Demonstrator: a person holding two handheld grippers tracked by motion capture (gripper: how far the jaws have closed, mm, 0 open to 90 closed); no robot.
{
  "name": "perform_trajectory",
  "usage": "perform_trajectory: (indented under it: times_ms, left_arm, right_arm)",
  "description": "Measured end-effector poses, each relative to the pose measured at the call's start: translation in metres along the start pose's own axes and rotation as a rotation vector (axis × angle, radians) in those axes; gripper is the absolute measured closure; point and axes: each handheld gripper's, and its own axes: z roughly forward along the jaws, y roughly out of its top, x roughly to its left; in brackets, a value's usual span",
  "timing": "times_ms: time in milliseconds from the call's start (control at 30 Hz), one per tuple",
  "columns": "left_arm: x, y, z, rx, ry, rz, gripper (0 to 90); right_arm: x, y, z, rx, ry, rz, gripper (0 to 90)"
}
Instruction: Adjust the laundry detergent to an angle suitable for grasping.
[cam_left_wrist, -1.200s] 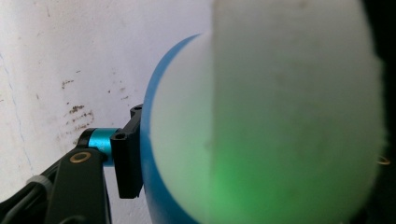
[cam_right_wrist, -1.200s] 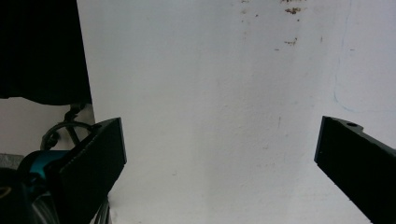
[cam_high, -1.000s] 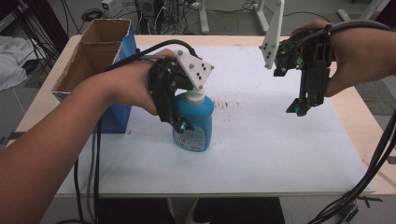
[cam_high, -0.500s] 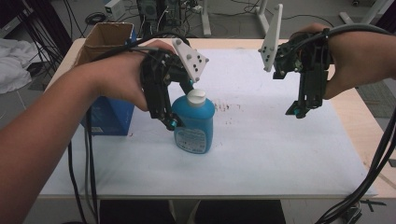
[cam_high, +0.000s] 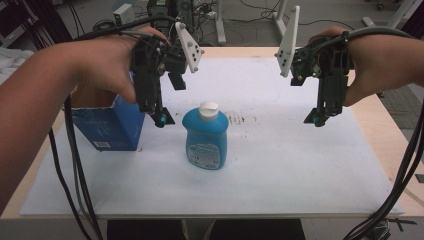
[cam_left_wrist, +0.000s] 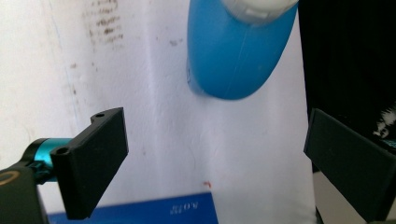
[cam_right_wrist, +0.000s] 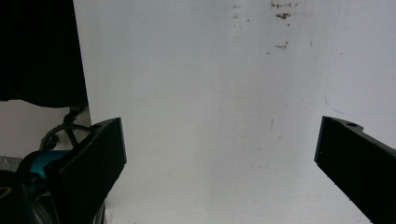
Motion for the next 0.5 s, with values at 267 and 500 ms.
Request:
perform_trajectory:
  times_ms: [267,500]
  left_arm:
    - [0.008,0.0,-0.001,0.096,-0.018,-0.049,1.6]
    - [0.013,-0.004,0.0,0.13,-0.015,-0.076,1.6]
  right_arm:
    - [-0.004,0.0,-0.008,0.002,-0.005,0.0,1.3]
    - [-0.007,0.001,-0.013,0.003,-0.009,-0.002,1.3]
